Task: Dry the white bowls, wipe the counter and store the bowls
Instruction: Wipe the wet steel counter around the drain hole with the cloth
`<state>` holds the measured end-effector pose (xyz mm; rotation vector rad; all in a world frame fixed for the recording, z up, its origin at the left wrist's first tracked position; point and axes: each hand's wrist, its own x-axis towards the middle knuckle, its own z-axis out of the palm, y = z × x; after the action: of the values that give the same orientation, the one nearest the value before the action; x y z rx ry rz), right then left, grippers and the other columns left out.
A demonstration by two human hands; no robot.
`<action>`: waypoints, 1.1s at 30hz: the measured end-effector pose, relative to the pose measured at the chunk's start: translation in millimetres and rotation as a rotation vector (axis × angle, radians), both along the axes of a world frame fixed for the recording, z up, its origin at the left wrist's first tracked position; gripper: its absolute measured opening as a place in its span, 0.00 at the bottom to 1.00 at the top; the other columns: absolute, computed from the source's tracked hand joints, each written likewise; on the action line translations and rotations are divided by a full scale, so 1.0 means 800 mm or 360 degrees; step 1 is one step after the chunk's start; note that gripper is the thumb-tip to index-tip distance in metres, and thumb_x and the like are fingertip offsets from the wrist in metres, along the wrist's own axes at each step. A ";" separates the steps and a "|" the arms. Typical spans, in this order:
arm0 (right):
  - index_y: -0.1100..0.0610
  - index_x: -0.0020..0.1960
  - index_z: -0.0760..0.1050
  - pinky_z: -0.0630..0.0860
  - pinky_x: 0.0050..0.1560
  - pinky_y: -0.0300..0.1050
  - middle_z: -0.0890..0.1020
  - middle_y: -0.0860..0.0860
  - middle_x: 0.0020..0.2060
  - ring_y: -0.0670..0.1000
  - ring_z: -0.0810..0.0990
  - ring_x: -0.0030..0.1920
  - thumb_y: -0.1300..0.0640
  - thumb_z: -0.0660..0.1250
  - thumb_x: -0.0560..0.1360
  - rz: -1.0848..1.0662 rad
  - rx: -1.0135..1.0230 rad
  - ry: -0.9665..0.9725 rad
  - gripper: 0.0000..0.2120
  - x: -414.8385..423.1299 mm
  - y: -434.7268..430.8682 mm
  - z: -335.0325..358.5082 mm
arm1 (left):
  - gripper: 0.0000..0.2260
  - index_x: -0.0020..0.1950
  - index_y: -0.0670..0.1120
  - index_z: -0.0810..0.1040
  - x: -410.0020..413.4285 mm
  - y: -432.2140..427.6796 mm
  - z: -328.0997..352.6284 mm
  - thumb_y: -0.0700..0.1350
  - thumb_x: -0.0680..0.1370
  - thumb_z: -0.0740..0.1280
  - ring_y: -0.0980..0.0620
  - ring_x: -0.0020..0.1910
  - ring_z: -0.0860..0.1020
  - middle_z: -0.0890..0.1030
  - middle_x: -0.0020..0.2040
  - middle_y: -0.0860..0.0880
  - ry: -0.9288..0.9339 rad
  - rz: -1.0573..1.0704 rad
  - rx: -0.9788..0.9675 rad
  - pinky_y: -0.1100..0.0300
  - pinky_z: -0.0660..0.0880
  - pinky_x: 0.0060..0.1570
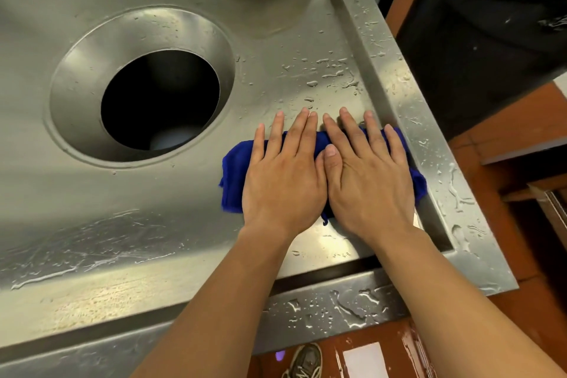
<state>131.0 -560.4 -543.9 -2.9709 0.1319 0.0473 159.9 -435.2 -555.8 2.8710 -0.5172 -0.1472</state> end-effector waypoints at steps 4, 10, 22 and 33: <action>0.48 0.83 0.51 0.44 0.81 0.55 0.56 0.48 0.82 0.54 0.48 0.83 0.45 0.36 0.84 0.0016 -0.0002 -0.0014 0.28 0.017 -0.001 -0.001 | 0.32 0.87 0.50 0.50 0.014 -0.002 -0.002 0.59 0.84 0.35 0.46 0.87 0.47 0.53 0.88 0.52 -0.0011 0.0015 -0.0002 0.48 0.40 0.84; 0.48 0.83 0.53 0.45 0.81 0.55 0.58 0.49 0.82 0.55 0.50 0.83 0.46 0.38 0.85 0.0030 -0.0015 -0.0057 0.28 0.045 -0.003 -0.004 | 0.29 0.87 0.49 0.52 0.040 -0.003 -0.003 0.57 0.86 0.39 0.46 0.87 0.49 0.56 0.87 0.51 -0.0046 0.0043 -0.0014 0.48 0.40 0.83; 0.49 0.83 0.53 0.45 0.81 0.55 0.58 0.49 0.82 0.55 0.51 0.83 0.46 0.39 0.85 0.0050 -0.0049 -0.0079 0.28 0.116 0.000 -0.008 | 0.27 0.87 0.48 0.54 0.107 -0.002 -0.005 0.55 0.88 0.45 0.45 0.87 0.50 0.57 0.87 0.51 -0.0086 0.0091 -0.0036 0.48 0.42 0.84; 0.49 0.83 0.51 0.44 0.81 0.54 0.56 0.49 0.83 0.54 0.50 0.83 0.46 0.37 0.84 0.0044 -0.0068 -0.0045 0.28 0.204 0.004 -0.005 | 0.28 0.87 0.48 0.54 0.196 0.002 -0.004 0.56 0.87 0.42 0.45 0.87 0.50 0.56 0.87 0.51 -0.0078 0.0065 -0.0005 0.47 0.43 0.84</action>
<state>294.1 -556.9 -548.3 -3.0150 0.0892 0.0057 316.9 -433.4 -559.0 2.8864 -0.4669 -0.0693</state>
